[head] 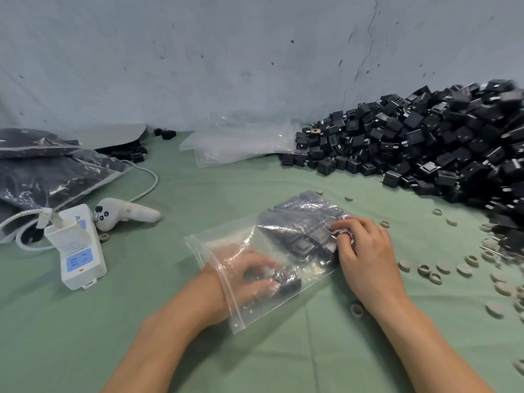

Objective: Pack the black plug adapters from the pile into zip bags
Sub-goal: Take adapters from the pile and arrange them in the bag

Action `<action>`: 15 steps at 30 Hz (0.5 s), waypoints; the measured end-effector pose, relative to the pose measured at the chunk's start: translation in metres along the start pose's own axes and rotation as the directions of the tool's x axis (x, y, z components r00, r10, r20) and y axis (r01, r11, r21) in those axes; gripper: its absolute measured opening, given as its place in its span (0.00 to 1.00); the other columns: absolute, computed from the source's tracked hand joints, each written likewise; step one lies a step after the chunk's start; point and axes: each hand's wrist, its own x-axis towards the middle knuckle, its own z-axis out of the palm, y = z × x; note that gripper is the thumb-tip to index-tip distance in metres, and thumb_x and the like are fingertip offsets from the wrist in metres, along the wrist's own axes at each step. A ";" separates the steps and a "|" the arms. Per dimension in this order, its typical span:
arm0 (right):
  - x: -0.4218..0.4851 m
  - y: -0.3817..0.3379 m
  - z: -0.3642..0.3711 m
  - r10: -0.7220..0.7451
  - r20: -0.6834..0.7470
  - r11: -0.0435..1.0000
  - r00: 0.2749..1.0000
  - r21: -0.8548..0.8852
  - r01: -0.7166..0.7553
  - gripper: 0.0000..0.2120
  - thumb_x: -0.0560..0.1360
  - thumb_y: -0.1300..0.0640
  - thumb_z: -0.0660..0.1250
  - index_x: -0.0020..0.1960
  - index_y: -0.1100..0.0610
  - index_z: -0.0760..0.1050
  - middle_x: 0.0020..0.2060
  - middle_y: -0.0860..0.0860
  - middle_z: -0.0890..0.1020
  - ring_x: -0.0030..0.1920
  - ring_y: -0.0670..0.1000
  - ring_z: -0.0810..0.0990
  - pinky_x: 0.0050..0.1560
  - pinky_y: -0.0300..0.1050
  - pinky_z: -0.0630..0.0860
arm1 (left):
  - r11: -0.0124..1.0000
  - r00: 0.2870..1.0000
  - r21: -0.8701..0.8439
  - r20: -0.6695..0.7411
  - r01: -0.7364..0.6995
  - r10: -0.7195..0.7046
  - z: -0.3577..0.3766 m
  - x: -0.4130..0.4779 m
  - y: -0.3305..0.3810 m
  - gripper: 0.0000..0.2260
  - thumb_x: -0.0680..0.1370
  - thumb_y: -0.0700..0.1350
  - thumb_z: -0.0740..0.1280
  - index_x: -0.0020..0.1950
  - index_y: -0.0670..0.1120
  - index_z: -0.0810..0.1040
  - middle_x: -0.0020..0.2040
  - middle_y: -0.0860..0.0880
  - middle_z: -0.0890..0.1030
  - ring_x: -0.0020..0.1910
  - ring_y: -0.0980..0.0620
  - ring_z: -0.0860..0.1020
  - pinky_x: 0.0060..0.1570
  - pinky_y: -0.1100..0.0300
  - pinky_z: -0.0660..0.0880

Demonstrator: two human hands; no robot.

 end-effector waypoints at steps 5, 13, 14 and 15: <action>0.000 0.000 0.000 0.011 0.012 1.000 1.000 -0.005 -0.011 0.11 0.79 0.60 0.60 0.54 0.51 0.80 0.58 0.50 0.78 0.63 0.52 0.70 0.68 0.50 0.64 | 0.998 0.998 -0.054 0.054 -0.025 0.028 0.009 0.014 0.010 0.16 0.66 0.69 0.68 0.53 0.70 0.77 0.50 0.60 0.79 0.52 0.59 0.79 0.59 0.55 0.76; 0.000 0.001 0.000 0.009 0.002 1.000 1.000 -0.005 -0.009 0.10 0.79 0.62 0.61 0.52 0.52 0.81 0.57 0.51 0.78 0.63 0.53 0.71 0.68 0.51 0.64 | 0.994 0.998 0.089 0.017 -0.058 0.057 0.013 0.026 0.022 0.15 0.65 0.69 0.66 0.49 0.68 0.76 0.47 0.62 0.78 0.50 0.64 0.75 0.55 0.61 0.74; 0.000 0.001 0.000 0.006 0.000 1.000 1.000 -0.002 -0.006 0.10 0.79 0.62 0.62 0.52 0.53 0.81 0.57 0.51 0.78 0.63 0.53 0.71 0.68 0.51 0.64 | 0.993 0.998 0.101 0.004 -0.066 0.066 0.013 0.027 0.023 0.15 0.66 0.68 0.67 0.49 0.65 0.77 0.46 0.60 0.78 0.49 0.63 0.75 0.53 0.61 0.74; 0.000 0.001 0.000 0.003 -0.003 1.000 1.000 0.001 -0.003 0.10 0.79 0.62 0.62 0.52 0.53 0.81 0.57 0.51 0.78 0.63 0.53 0.71 0.68 0.51 0.64 | 0.991 0.997 0.106 -0.009 -0.081 0.082 0.013 0.027 0.024 0.15 0.67 0.67 0.68 0.49 0.62 0.77 0.44 0.58 0.79 0.47 0.62 0.75 0.51 0.61 0.74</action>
